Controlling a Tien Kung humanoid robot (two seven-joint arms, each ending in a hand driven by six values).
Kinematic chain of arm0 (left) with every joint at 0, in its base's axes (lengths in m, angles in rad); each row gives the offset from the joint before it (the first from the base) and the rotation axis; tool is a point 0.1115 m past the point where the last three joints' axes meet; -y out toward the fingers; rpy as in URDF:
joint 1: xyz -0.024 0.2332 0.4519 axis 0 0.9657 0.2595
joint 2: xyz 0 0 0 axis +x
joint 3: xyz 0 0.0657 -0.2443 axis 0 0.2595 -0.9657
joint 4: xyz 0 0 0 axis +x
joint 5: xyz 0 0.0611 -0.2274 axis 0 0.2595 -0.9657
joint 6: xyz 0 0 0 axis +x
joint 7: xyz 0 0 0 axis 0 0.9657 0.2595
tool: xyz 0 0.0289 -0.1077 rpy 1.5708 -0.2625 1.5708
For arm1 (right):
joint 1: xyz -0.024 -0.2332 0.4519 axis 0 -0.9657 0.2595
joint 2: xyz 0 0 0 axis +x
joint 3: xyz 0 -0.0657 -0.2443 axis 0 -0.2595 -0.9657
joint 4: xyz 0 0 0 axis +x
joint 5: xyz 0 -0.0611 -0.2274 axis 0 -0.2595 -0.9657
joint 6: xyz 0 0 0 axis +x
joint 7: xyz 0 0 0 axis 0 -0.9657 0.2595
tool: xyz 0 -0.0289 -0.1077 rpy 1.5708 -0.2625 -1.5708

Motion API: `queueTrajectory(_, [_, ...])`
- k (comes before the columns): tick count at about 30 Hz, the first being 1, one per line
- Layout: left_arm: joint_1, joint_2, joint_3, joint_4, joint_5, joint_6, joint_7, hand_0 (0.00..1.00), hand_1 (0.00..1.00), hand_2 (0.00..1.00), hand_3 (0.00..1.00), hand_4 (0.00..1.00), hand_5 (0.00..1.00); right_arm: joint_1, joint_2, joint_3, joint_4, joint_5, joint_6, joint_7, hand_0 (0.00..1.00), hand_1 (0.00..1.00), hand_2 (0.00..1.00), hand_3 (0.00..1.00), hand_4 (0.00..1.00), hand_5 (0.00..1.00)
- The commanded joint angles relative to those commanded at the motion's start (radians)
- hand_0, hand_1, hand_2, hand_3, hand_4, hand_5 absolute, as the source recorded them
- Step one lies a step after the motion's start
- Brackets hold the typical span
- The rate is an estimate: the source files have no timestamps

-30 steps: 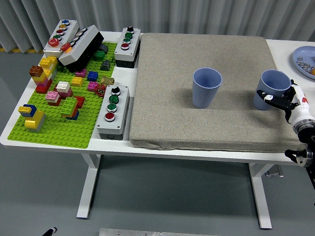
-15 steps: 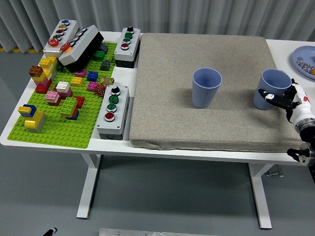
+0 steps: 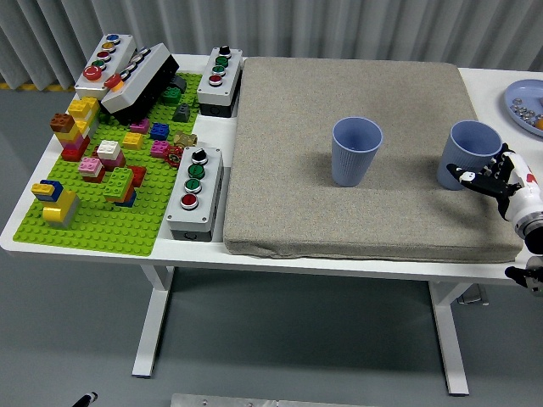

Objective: Pick cup pour cup place

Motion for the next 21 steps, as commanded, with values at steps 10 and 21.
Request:
queueTrajectory(10, [0.005, 0.0, -0.014, 0.0, 0.006, 0.0, 0.001, 0.839, 0.81, 0.88, 0.787, 0.625, 0.998, -0.092, -0.038, 0.027, 0.132, -0.016, 0.021, -0.024, 0.955, 0.933, 0.998, 0.99, 0.855, 0.254])
queueTrajectory(21, [0.011, 0.002, -0.019, 0.0, 0.009, 0.0, 0.002, 0.839, 0.81, 0.879, 0.787, 0.623, 0.998, -0.195, -0.088, 0.057, 0.243, -0.01, 0.033, -0.032, 0.957, 0.933, 0.998, 0.988, 0.856, 0.258])
